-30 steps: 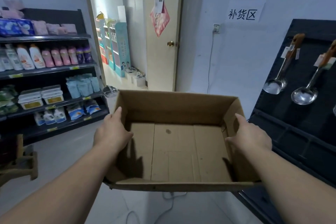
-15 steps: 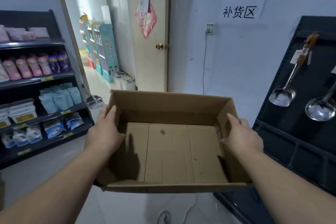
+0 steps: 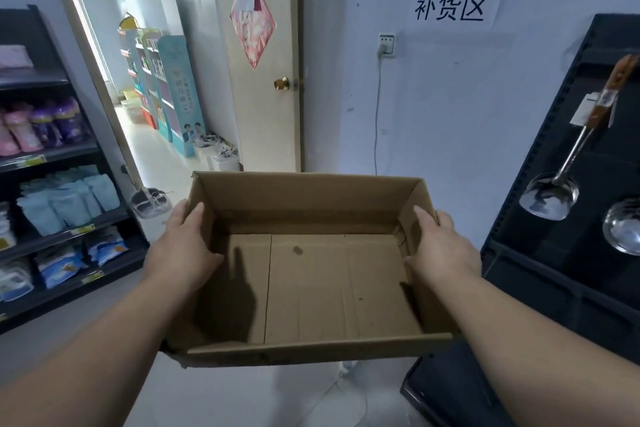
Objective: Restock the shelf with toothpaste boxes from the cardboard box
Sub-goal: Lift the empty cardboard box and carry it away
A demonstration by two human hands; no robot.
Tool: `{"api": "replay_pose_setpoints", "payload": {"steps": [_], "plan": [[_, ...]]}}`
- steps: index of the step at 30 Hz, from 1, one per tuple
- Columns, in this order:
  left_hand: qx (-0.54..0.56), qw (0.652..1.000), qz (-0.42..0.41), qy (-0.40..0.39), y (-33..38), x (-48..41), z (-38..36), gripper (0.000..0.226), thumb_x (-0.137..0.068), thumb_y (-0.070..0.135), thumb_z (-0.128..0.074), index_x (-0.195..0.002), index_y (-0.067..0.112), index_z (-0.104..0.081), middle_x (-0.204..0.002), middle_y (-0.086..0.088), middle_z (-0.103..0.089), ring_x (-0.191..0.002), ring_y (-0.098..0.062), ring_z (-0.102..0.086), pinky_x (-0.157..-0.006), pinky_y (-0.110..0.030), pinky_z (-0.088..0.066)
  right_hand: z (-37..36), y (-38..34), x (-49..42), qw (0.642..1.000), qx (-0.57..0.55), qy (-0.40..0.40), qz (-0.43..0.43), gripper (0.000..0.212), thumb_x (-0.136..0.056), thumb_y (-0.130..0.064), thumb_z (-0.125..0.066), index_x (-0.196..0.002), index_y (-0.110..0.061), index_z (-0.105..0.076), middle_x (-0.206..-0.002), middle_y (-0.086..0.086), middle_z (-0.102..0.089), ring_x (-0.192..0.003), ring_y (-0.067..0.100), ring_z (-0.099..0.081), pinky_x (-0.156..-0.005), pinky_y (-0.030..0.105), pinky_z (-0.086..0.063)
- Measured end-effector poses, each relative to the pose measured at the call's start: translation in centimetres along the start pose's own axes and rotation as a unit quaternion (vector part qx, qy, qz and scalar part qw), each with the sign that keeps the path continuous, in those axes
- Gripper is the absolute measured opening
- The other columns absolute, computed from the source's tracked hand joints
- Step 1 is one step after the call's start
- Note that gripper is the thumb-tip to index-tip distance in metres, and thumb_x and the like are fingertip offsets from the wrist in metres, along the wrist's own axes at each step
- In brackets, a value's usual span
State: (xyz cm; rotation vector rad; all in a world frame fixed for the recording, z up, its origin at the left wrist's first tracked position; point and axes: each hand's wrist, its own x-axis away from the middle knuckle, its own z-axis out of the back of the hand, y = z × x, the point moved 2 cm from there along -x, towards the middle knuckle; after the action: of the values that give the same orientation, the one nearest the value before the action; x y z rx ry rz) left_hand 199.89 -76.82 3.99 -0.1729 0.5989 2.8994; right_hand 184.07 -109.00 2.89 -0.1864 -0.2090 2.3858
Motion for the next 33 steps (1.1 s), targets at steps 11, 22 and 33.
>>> {"api": "replay_pose_setpoints", "payload": {"steps": [11, 22, 33], "plan": [[0.023, 0.998, -0.056, -0.035, -1.8, -17.1, -4.7, 0.096, -0.077, 0.026, -0.076, -0.153, 0.025, -0.017, -0.161, 0.005, -0.007, -0.135, -0.028, -0.039, -0.103, -0.044, -0.040, -2.9, -8.4, -9.9, 0.999, 0.017, 0.006, -0.049, 0.090, -0.088, -0.041, -0.066, -0.155, -0.034, -0.006, -0.160, -0.002, -0.009, -0.112, 0.026, -0.057, -0.076, 0.032, -0.044], [0.019, 0.988, -0.114, -0.104, -5.0, -38.4, -6.8, 0.096, -0.078, 0.027, -0.075, -0.153, 0.025, -0.015, -0.161, 0.005, -0.004, -0.137, -0.027, -0.037, -0.104, -0.045, -0.038, -6.6, -21.3, -21.5, 0.991, 0.022, -0.001, -0.133, 0.091, -0.087, -0.042, -0.067, -0.155, -0.031, -0.008, -0.160, -0.001, -0.012, -0.120, 0.029, -0.054, -0.089, 0.036, -0.046], [0.026, 0.975, -0.167, -0.145, 0.3, -48.9, -12.8, 0.094, -0.078, 0.026, -0.073, -0.153, 0.024, -0.016, -0.160, 0.006, -0.006, -0.135, -0.025, -0.039, -0.104, -0.045, -0.039, -10.2, -21.0, -29.9, 0.982, 0.012, -0.005, -0.191, 0.092, -0.085, -0.042, -0.069, -0.155, -0.031, -0.010, -0.159, -0.003, -0.013, -0.116, 0.027, -0.056, -0.078, 0.032, -0.045]]}}
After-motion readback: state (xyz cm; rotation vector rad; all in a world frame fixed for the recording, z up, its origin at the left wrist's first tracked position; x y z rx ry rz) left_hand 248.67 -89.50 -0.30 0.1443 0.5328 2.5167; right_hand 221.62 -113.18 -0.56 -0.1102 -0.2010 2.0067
